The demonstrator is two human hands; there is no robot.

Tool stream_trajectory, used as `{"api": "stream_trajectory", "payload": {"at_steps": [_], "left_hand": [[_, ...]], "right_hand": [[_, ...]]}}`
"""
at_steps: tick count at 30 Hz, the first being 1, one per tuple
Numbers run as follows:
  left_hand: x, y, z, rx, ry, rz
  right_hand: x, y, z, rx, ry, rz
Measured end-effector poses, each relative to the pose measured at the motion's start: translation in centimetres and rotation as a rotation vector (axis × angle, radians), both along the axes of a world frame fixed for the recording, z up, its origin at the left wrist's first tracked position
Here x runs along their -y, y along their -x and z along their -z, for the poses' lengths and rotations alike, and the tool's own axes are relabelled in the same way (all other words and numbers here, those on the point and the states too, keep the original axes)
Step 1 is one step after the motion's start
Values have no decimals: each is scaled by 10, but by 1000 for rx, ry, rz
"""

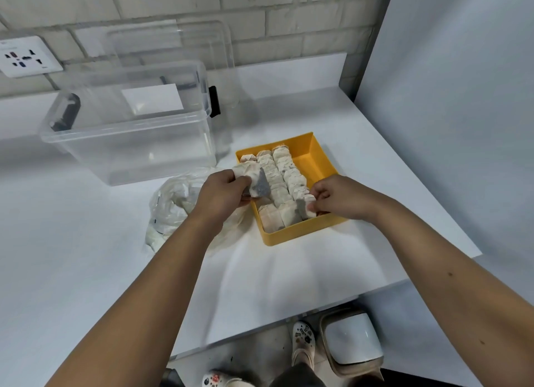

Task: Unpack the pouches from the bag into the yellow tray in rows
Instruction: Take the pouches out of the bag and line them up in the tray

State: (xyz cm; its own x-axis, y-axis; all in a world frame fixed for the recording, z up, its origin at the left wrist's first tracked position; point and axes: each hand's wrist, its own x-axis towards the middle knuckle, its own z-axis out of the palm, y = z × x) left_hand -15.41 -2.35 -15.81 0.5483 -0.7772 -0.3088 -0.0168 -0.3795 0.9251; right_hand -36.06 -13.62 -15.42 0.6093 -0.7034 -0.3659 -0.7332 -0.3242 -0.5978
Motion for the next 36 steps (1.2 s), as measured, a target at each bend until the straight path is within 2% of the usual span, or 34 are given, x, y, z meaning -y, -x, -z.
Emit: {"api": "stream_trajectory", "payload": {"at_steps": [3, 7, 16, 20, 23, 25, 27, 33, 36], "left_hand": [[2, -1, -1, 9, 0, -9], [3, 0, -3, 34, -1, 2], [3, 3, -3, 72, 3, 38], [1, 3, -4, 84, 2, 61], [1, 6, -7, 43, 27, 99], [3, 9, -9, 3, 37, 121], [6, 11, -11, -30, 44, 139], [4, 15, -13, -93, 68, 141], [3, 12, -10, -74, 73, 107]], "right_hand": [[2, -2, 2, -123, 94, -25], [2, -8, 6, -127, 217, 4], [3, -10, 14, -44, 113, 68], [3, -10, 12, -71, 211, 59], [0, -17, -2, 153, 307, 144], [-4, -26, -14, 364, 169, 193], [-8, -33, -21, 442, 39, 179], [-4, -24, -26, 370, 60, 155], [6, -5, -28, 184, 105, 49]]}}
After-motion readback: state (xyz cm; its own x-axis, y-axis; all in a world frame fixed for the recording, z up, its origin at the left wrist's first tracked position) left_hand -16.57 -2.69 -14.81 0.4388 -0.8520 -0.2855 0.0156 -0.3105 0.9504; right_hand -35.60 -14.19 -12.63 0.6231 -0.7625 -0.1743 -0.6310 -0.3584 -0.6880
